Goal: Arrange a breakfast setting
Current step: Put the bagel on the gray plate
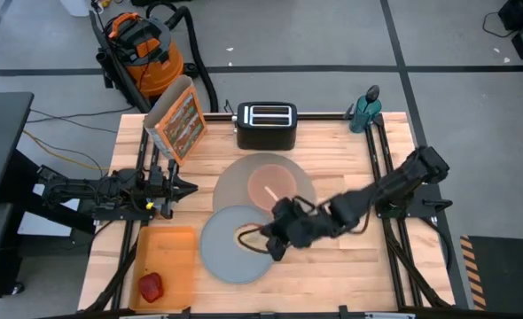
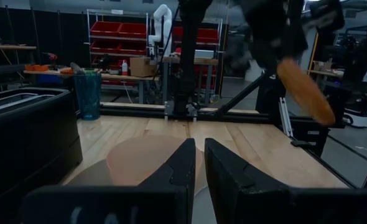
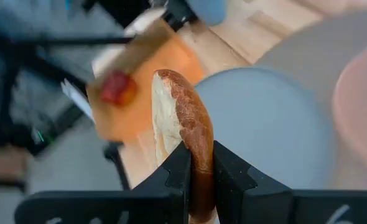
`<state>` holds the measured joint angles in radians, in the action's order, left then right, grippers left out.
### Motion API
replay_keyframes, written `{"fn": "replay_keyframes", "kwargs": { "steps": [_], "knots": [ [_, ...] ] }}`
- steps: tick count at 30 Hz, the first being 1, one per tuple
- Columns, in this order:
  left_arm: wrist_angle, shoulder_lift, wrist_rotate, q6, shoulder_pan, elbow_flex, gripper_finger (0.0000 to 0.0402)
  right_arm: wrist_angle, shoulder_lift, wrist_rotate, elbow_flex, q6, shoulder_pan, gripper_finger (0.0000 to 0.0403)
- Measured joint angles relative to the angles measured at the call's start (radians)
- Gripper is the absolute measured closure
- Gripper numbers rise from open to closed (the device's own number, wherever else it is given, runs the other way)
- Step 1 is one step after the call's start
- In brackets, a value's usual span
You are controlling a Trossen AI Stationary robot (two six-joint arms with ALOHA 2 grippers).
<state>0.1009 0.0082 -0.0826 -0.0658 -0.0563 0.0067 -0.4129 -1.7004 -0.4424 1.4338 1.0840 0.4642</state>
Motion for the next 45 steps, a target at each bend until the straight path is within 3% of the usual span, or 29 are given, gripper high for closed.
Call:
{"fn": "replay_keyframes", "kwargs": {
  "steps": [6,11,18,41,45],
  "knots": [
    [0.0,0.0,0.0,0.0,0.0,0.0,0.0359,0.222,-0.063,-0.068,-0.188,0.281,0.025,0.0351],
    [0.003,0.0,0.0,0.0,0.0,0.0,0.0359,0.323,-0.168,-0.007,-0.19,0.297,0.015,0.0353],
    [0.002,0.0,0.0,0.0,0.0,0.0,0.0359,0.39,-0.266,0.014,-0.19,0.482,0.0,0.0353],
    [-0.002,-0.002,0.0,0.0,0.0,0.0,0.0359,0.438,-0.312,0.104,-0.19,0.272,-0.105,0.0331],
    [-0.002,-0.002,0.0,0.0,0.0,0.0,0.0359,0.427,-0.312,0.12,-0.19,0.262,-0.105,0.0312]
  ]
}}
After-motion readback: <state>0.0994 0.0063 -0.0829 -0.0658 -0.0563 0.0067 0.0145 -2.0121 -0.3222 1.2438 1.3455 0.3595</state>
